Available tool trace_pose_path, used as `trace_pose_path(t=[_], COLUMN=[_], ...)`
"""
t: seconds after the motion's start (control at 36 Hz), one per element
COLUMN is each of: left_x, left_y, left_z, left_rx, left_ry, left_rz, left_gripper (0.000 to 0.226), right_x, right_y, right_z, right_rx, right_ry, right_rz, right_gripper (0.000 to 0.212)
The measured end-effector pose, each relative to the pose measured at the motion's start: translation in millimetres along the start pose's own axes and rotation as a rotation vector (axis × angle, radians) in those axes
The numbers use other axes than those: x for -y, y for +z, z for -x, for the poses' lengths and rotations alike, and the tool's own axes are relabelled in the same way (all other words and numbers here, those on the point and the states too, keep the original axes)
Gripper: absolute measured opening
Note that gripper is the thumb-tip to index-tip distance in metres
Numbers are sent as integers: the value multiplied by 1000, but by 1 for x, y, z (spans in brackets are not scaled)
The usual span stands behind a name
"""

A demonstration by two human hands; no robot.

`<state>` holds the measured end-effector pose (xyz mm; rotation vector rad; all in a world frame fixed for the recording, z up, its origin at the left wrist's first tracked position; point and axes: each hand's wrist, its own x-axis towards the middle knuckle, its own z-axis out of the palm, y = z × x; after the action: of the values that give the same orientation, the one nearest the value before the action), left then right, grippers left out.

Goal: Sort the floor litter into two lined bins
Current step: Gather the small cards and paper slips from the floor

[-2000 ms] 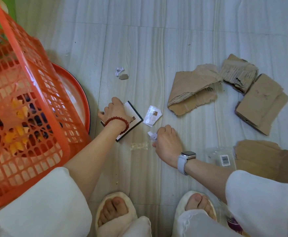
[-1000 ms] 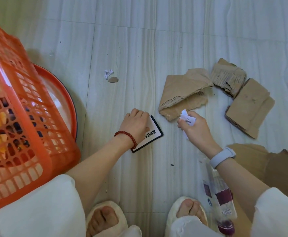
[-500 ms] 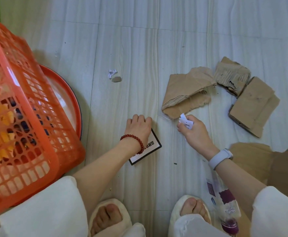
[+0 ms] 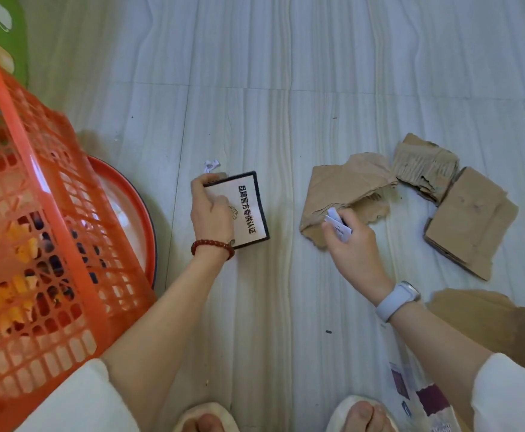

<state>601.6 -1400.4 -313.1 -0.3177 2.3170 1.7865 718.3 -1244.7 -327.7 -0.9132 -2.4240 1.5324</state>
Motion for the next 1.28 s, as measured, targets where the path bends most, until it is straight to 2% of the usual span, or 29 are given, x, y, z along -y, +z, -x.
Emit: trace_pose_path(t=[0.06, 0.08, 0.11, 0.19, 0.28, 0.39, 0.5, 0.61, 0.72, 0.81, 0.94, 1.06, 1.17, 1.28], left_x=[-9, -12, -12, -8, 0, 16, 29, 30, 26, 23, 22, 20, 14, 0], left_y=[8, 10, 11, 7, 5, 3, 5, 10, 17, 18, 18, 13, 5, -4], left_z=[-22, -33, -42, -65, -84, -92, -87, -83, -83, -89, -90, -81, -64, -39], left_rx=[-28, 9, 57, 165, 240, 336, 429, 373, 344, 366, 399, 396, 368, 330], left_ry=[-135, -162, -150, 38, 131, 99, 108, 73, 37, -9, -15, 2, -53, -47], left_rz=[75, -19, -173, -647, -784, -861, -890, -862, -932, -983, -1016, -959, -821, -730], left_gripper=[37, 38, 37, 37, 48, 62, 65, 37, 38, 38, 39, 37, 32, 23], right_x=[7, 10, 12, 17, 18, 14, 4, -2, -3, -4, -3, -1, 6, 19], right_y=[4, 6, 7, 7, 8, 9, 14, 18, 18, 16, 14, 13, 9, 5], right_z=[-9, -14, -18, -28, -34, -36, -34, -32, -31, -31, -31, -30, -27, -21], right_rx=[17, 24, 31, 54, 39, 32, 26, 31, 24, 32, 17, 8, 4, -21], right_ry=[-50, -79, -101, -130, -140, -149, -127, -103, -103, -82, -75, -24, 80, 203], right_rz=[-3, 6, 18, 11, -5, -16, -5, -3, -13, -10, -12, -34, -131, -221], right_gripper=[36, 37, 38, 26, 25, 37, 37, 33, 37, 31, 38, 34, 32, 21])
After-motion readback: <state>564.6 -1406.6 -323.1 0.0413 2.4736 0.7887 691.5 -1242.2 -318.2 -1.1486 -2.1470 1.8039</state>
